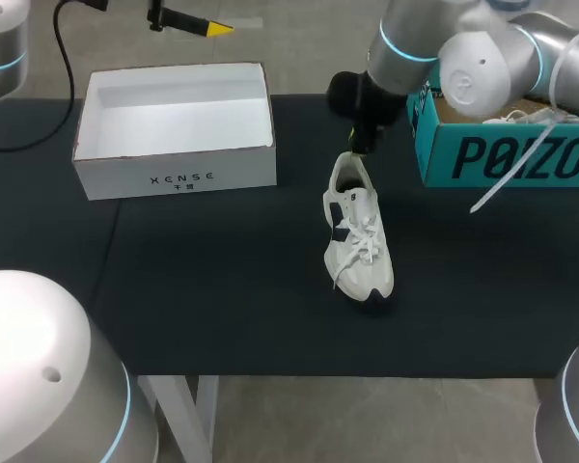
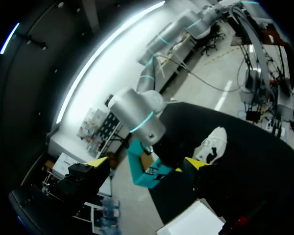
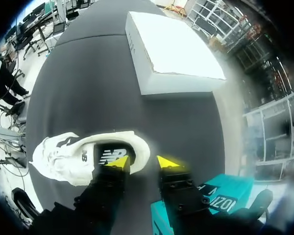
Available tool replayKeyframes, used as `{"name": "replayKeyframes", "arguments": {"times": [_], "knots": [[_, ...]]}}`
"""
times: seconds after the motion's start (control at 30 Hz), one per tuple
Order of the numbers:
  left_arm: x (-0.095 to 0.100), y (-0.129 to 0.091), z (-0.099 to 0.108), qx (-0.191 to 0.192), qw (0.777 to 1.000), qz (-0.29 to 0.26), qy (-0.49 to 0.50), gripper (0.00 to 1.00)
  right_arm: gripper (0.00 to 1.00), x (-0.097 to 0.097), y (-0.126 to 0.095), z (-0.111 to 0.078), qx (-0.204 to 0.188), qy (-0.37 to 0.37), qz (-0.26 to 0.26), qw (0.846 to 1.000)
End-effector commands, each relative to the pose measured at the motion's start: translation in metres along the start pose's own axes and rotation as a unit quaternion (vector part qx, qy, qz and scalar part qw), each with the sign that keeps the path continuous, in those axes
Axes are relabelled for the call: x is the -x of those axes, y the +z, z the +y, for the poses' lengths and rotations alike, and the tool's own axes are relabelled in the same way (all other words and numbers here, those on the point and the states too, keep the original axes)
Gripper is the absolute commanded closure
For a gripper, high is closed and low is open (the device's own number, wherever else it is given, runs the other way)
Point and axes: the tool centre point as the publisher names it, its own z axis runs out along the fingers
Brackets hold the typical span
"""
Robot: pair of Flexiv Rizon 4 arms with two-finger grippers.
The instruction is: Take the shoe out of the shoebox, open the shoe tongue, remove and reinsert the insole, then place the shoe into the shoebox
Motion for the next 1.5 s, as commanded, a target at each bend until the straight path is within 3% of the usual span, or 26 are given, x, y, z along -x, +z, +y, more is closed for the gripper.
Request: {"name": "replayKeyframes", "arguments": {"times": [0.03, 0.63, 0.67, 0.73, 0.77, 1.07, 1.5], "knots": [[0.001, 0.0, 0.0, 0.001, 1.0, 0.002, 0.0, 0.0, 0.64, -0.002, 0.008, 0.006, -0.019, -0.012, -0.003, 1.0], [0.001, 0.0, 0.0, 0.001, 1.0, 0.002, 0.0, 0.0, 0.6, 0.002, 0.087, -0.007, -0.06, 0.007, 0.011, 0.998], [0.001, 0.0, 0.0, 0.001, 1.0, 0.002, 0.0, 0.0, 0.64, 0.002, 0.091, -0.009, -0.067, 0.013, 0.013, 0.998], [0.001, 0.0, 0.0, 0.001, 1.0, 0.002, 0.0, 0.0, 1.0, 0.003, 0.093, -0.011, -0.076, 0.017, 0.016, 0.997], [0.001, 0.0, 0.0, 0.001, 1.0, 0.002, 0.0, 0.0, 1.0, 0.003, 0.093, -0.012, -0.078, 0.017, 0.017, 0.997], [0.001, 0.0, 0.0, 0.001, 1.0, 0.002, 0.0, 0.0, 1.0, 0.008, 0.053, -0.021, -0.072, 0.058, 0.009, 0.996], [0.001, 0.0, 0.0, 0.001, 1.0, 0.002, 0.0, 0.0, 1.0, 0.038, -0.046, -0.013, -0.033, 0.147, -0.017, 0.988]]}}
